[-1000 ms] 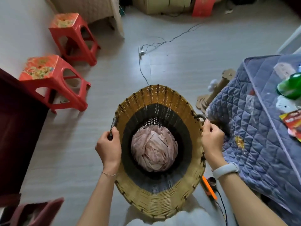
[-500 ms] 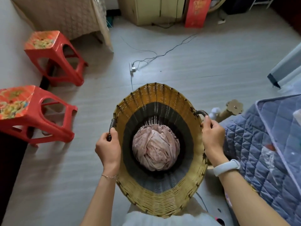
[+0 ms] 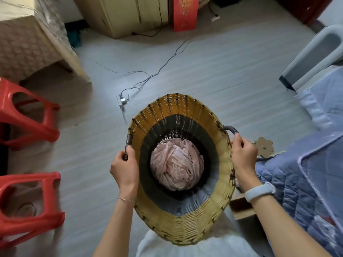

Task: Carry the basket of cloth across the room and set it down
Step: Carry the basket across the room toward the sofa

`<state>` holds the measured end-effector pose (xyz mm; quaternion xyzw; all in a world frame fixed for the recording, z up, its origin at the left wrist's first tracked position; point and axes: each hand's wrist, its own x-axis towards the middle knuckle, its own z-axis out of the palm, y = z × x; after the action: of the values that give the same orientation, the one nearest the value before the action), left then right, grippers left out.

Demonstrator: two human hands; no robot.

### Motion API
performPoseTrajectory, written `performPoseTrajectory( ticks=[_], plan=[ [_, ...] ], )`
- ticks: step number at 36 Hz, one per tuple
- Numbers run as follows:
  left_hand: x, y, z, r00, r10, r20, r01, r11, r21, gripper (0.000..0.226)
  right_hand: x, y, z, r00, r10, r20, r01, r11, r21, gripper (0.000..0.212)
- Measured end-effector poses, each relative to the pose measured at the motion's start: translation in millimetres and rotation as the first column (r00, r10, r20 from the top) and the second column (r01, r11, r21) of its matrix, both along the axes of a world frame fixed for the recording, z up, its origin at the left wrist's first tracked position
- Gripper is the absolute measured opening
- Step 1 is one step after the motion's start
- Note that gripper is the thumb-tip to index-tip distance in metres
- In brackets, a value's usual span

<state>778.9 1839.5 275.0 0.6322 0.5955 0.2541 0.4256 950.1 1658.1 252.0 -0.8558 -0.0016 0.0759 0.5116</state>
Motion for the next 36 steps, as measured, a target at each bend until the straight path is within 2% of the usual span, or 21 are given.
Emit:
performPoseTrajectory(
  ticks=[5, 8, 16, 27, 36],
  plan=[
    [87.0, 34.5, -0.5, 0.997, -0.07, -0.023, 0.071, 0.997, 0.033, 0.035, 79.1, 28.2, -6.6, 0.997, -0.08, 0.004, 0.08, 0.996, 0.029, 0.05],
    [142.9, 50.7, -0.9, 0.997, -0.073, -0.04, 0.074, 0.997, 0.031, 0.035, 135.5, 44.2, -7.9, 0.996, -0.084, -0.013, 0.084, 0.996, 0.04, 0.044],
    [283.7, 82.4, 6.0, 0.994, -0.107, -0.029, 0.108, 0.993, 0.047, 0.037, 269.7, 70.6, 4.3, 0.995, -0.093, -0.029, 0.094, 0.994, 0.058, 0.043],
    [438.1, 140.7, -4.7, 0.982, -0.189, 0.001, 0.189, 0.982, 0.022, 0.041, 410.6, 110.5, 10.3, 0.984, -0.177, -0.036, 0.18, 0.976, 0.127, 0.041],
    [593.4, 221.4, -24.6, 0.96, -0.279, -0.01, 0.279, 0.96, 0.026, 0.045, 547.5, 179.9, 2.9, 0.959, -0.281, -0.044, 0.284, 0.952, 0.115, 0.041]
  ],
)
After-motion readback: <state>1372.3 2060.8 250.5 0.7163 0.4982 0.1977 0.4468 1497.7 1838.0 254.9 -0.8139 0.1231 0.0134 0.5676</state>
